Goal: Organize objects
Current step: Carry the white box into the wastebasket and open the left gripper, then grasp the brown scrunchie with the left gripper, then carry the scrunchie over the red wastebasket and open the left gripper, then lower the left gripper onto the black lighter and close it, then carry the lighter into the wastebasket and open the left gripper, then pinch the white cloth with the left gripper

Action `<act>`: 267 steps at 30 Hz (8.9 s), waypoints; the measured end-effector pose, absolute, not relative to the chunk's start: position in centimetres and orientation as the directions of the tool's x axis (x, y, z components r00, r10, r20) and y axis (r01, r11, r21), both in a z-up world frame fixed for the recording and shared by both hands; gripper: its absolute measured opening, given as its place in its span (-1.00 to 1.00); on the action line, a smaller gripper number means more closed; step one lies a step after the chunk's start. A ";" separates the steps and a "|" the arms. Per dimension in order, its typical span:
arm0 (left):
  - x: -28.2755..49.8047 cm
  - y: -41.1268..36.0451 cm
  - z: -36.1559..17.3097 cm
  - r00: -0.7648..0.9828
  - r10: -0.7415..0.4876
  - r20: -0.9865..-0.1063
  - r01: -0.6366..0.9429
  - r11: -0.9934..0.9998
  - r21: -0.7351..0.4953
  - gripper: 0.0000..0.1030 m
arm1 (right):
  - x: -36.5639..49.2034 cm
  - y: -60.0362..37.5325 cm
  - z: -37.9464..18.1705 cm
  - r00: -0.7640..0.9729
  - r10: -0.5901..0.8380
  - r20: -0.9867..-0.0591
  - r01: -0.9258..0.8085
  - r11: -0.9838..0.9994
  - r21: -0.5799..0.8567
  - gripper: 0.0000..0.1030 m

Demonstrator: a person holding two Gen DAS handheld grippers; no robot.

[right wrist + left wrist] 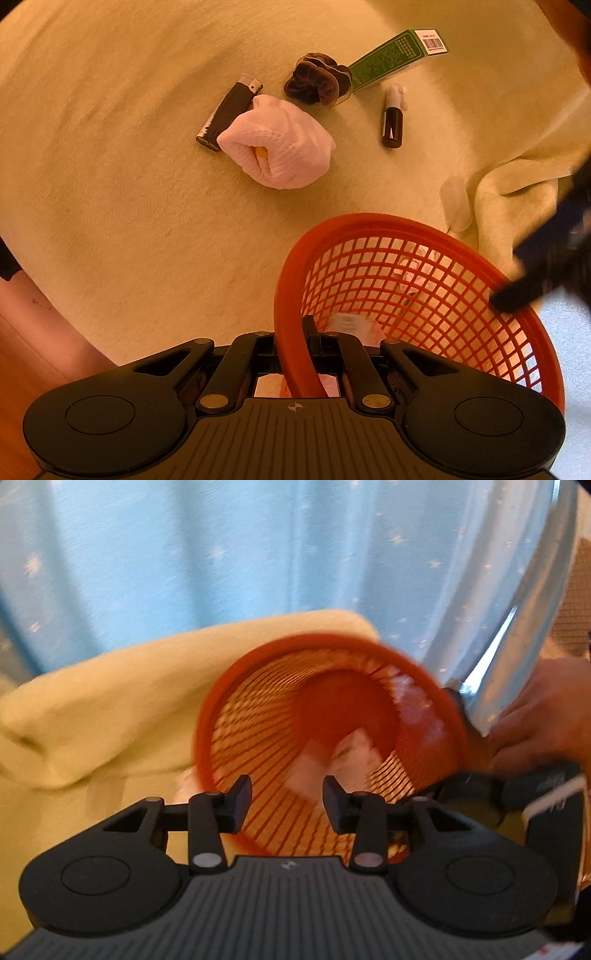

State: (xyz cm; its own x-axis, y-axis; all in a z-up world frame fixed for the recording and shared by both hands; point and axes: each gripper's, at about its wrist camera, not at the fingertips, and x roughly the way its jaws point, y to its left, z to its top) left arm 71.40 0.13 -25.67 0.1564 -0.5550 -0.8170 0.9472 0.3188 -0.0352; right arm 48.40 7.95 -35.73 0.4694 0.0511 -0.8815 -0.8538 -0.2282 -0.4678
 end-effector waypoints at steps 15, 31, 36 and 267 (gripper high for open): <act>70.5 14.5 -28.6 0.295 -0.331 -0.896 0.699 0.714 -0.033 -0.24 | 48.5 8.0 -35.5 0.467 0.043 -0.883 -0.858 -0.218 -0.465 -0.96; 69.3 16.8 -33.4 0.301 -0.263 -0.917 0.610 0.792 -0.027 -0.20 | 48.4 8.2 -35.5 0.472 0.028 -0.881 -0.855 -0.228 -0.466 -0.96; 69.4 16.1 -34.7 0.291 -0.271 -0.917 0.623 0.782 -0.033 -0.17 | 48.4 8.2 -35.6 0.474 0.029 -0.880 -0.853 -0.232 -0.467 -0.96; 68.1 13.2 -31.7 0.239 -0.351 -0.905 0.725 0.685 -0.074 0.70 | 48.5 7.0 -35.1 0.471 0.027 -0.882 -0.862 -0.197 -0.466 -0.96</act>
State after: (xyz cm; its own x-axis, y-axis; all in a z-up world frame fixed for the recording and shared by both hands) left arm 68.05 13.15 -31.66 0.2394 -0.3509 -0.9053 0.7252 0.6846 -0.0736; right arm 48.46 7.03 -35.11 0.4706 0.0267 -0.8819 -0.8625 -0.1968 -0.4662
